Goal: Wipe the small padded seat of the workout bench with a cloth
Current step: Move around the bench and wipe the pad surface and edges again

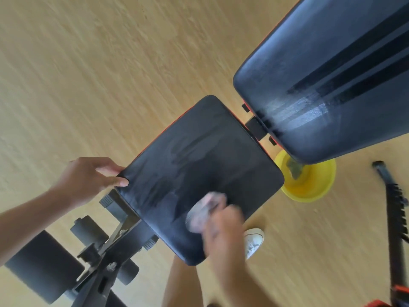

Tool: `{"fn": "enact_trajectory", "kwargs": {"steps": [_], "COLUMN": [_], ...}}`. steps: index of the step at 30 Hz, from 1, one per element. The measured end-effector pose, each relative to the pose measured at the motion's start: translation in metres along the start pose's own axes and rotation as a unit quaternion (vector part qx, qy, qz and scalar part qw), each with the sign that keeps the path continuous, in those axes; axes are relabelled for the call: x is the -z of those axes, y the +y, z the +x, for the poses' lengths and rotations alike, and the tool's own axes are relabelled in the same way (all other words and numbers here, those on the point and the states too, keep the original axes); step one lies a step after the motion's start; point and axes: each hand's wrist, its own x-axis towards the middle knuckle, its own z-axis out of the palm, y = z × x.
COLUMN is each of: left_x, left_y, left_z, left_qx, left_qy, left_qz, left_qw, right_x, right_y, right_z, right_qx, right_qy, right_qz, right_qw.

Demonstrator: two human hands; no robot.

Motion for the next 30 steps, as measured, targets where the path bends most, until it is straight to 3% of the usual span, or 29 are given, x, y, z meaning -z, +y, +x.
{"fn": "enact_trajectory", "kwargs": {"steps": [1, 3, 4, 5, 7, 9, 11, 12, 15, 18, 21, 23, 25, 27, 30], "left_x": [0.000, -0.001, -0.001, -0.002, -0.004, -0.005, -0.006, -0.006, -0.006, -0.007, -0.007, -0.008, -0.009, -0.008, -0.006], "left_y": [0.000, 0.000, 0.000, 0.000, 0.000, 0.001, 0.005, 0.008, 0.003, 0.003, 0.004, 0.000, -0.001, 0.000, 0.002], "left_z": [0.000, -0.001, -0.002, -0.001, 0.002, 0.004, 0.005, 0.006, 0.009, 0.011, 0.013, 0.012, 0.012, 0.011, 0.012], "left_qx": [-0.001, 0.000, 0.001, 0.002, 0.002, 0.002, 0.002, -0.002, 0.009, 0.011, 0.018, 0.021, 0.021, 0.021, 0.030], "left_qy": [-0.002, -0.004, -0.003, -0.003, -0.001, 0.003, -0.002, -0.007, -0.003, -0.009, -0.008, -0.006, -0.003, -0.005, -0.009], "left_qz": [0.002, -0.001, -0.009, -0.018, -0.026, -0.039, -0.052, -0.051, -0.044, -0.044, -0.050, -0.066, -0.081, -0.082, -0.082], "left_qw": [1.000, 1.000, 1.000, 1.000, 1.000, 0.999, 0.999, 0.999, 0.999, 0.999, 0.999, 0.998, 0.996, 0.996, 0.996], "right_x": [-0.046, -0.072, -0.043, -0.001, 0.074, 0.096, 0.088, 0.076, 0.047, 0.042, 0.075, 0.097, 0.100, 0.082, 0.056], "right_y": [0.005, -0.013, -0.022, -0.033, -0.048, -0.007, -0.002, -0.013, -0.057, -0.048, -0.006, 0.018, 0.004, -0.040, -0.115], "right_z": [-0.033, -0.072, -0.054, -0.026, 0.035, 0.060, 0.038, 0.012, -0.065, -0.058, 0.019, 0.047, 0.042, 0.024, 0.025], "right_qx": [0.020, 0.158, 0.210, 0.251, 0.174, 0.025, -0.104, -0.088, 0.103, 0.247, 0.153, 0.002, -0.103, -0.082, 0.116], "right_qy": [-0.050, -0.178, -0.194, -0.157, -0.078, 0.103, 0.086, 0.034, -0.143, -0.139, -0.004, 0.065, 0.092, 0.071, -0.017], "right_qz": [0.013, 0.029, 0.009, -0.033, -0.042, -0.010, 0.011, 0.028, -0.004, -0.021, -0.078, 0.003, 0.072, 0.097, 0.128], "right_qw": [0.998, 0.971, 0.958, 0.955, 0.981, 0.994, 0.991, 0.995, 0.984, 0.959, 0.985, 0.998, 0.988, 0.989, 0.985]}}
